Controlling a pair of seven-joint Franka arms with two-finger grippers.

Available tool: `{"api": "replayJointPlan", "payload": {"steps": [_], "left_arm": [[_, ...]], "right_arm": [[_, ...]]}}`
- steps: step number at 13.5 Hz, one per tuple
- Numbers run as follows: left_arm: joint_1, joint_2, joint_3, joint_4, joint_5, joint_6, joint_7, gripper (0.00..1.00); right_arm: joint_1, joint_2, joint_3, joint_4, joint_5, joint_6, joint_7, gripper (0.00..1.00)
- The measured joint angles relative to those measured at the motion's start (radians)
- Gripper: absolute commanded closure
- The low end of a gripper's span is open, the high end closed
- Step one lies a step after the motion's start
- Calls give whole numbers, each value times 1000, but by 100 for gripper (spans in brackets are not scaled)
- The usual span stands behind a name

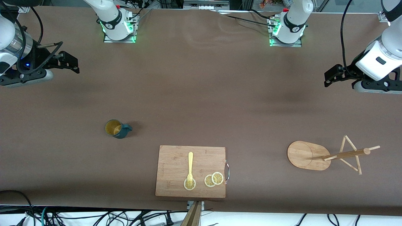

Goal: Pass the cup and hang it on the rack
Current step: 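Reach the right gripper down to the teal mug rim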

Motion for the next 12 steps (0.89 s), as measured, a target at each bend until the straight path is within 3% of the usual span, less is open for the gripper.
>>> {"api": "replayJointPlan", "payload": {"steps": [7,12], "left_arm": [[0,0,0,0,0,0,0,0],[0,-1,0,-1,0,0,0,0]], "right_arm": [[0,28,0,-8,-22,30,0,0],[0,216,0,-20,-32,213,1,0]]}}
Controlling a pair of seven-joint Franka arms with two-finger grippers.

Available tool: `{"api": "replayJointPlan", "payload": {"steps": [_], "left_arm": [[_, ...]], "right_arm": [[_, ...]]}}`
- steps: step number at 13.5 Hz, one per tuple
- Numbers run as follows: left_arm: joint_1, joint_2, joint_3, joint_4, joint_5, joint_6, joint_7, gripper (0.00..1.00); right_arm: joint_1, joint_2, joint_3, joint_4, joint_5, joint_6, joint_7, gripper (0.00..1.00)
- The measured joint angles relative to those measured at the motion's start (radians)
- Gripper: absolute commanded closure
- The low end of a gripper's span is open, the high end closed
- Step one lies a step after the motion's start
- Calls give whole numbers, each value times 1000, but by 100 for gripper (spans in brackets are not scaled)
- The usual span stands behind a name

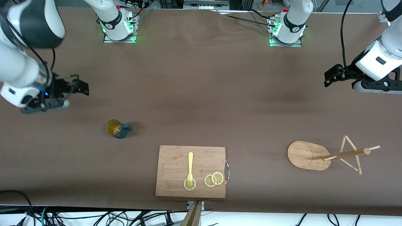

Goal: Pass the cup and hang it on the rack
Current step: 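Reach the right gripper down to the teal mug rim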

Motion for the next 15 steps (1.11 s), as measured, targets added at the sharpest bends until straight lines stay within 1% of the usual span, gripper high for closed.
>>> {"api": "replayJointPlan", "payload": {"steps": [3,5,7,8,9,10,13,15], "left_arm": [[0,0,0,0,0,0,0,0],[0,0,0,-1,0,0,0,0],[0,0,0,-1,0,0,0,0],[0,0,0,-1,0,0,0,0],[0,0,0,-1,0,0,0,0],[0,0,0,-1,0,0,0,0],[0,0,0,-1,0,0,0,0],[0,0,0,-1,0,0,0,0]], "right_arm": [[0,133,-1,-3,-6,147,3,2],[0,205,-2,-2,-11,228,4,5],[0,255,-4,-2,-12,280,5,9],[-1,273,-5,-2,-12,299,5,10],[-1,288,-6,-2,-12,313,5,13],[-2,300,-6,-1,-12,324,6,14],[-2,327,-6,-14,-12,370,13,25],[-2,335,-6,-47,-12,427,15,42]]}}
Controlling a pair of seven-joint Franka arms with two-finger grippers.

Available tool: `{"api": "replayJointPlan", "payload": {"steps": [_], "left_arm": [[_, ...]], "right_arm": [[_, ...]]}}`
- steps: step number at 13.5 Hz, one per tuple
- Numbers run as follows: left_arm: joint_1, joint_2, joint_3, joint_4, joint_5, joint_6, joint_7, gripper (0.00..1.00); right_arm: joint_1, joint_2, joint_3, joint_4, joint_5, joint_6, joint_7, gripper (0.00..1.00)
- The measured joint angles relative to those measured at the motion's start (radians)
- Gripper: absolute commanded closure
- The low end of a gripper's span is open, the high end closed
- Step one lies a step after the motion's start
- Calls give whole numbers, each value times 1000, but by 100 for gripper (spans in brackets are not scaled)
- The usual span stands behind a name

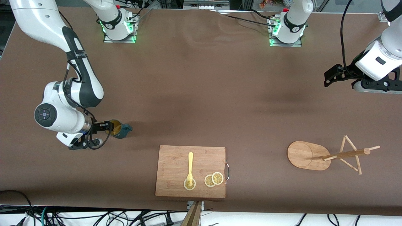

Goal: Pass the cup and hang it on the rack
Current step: 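Reach the right gripper down to the teal mug rim, then grasp the teal mug rim with the right gripper and carry it toward the table middle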

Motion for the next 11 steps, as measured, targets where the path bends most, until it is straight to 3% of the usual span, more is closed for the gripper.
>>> {"api": "replayJointPlan", "payload": {"steps": [3,6,11], "left_arm": [[0,0,0,0,0,0,0,0],[0,0,0,0,0,0,0,0],[0,0,0,0,0,0,0,0]], "right_arm": [[0,3,0,-36,0,42,1,75],[0,4,0,-38,0,43,3,99],[35,-2,20,-17,1,40,83,100]]}}
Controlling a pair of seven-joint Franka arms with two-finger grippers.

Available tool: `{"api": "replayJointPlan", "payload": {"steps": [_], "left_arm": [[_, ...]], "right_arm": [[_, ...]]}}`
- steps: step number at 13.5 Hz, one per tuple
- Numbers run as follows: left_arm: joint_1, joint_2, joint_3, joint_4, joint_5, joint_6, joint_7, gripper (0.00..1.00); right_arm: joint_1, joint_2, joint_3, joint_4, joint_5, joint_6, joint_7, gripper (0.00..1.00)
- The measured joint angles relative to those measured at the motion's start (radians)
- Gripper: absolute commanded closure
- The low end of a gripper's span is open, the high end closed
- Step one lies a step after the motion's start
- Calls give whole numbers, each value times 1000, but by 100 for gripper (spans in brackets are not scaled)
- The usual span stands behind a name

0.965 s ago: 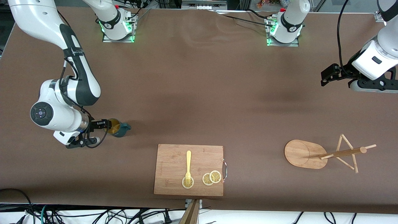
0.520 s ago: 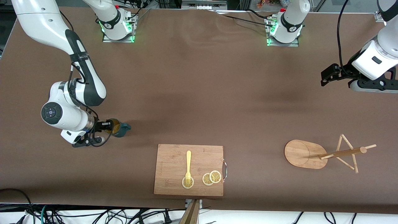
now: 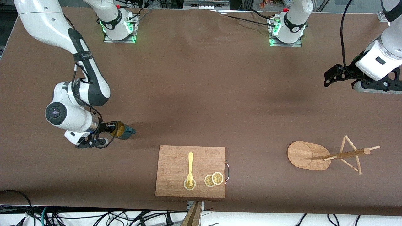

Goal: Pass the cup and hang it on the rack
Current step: 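Grasp the teal mug rim with the right gripper and carry it toward the table middle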

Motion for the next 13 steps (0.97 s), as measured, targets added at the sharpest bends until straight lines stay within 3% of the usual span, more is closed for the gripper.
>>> {"api": "replayJointPlan", "payload": {"steps": [8,13], "left_arm": [[0,0,-1,0,0,0,0,0],[1,0,-1,0,0,0,0,0]], "right_arm": [[282,-15,13,105,0,-87,254,97],[505,41,14,178,0,-83,372,97]]}}
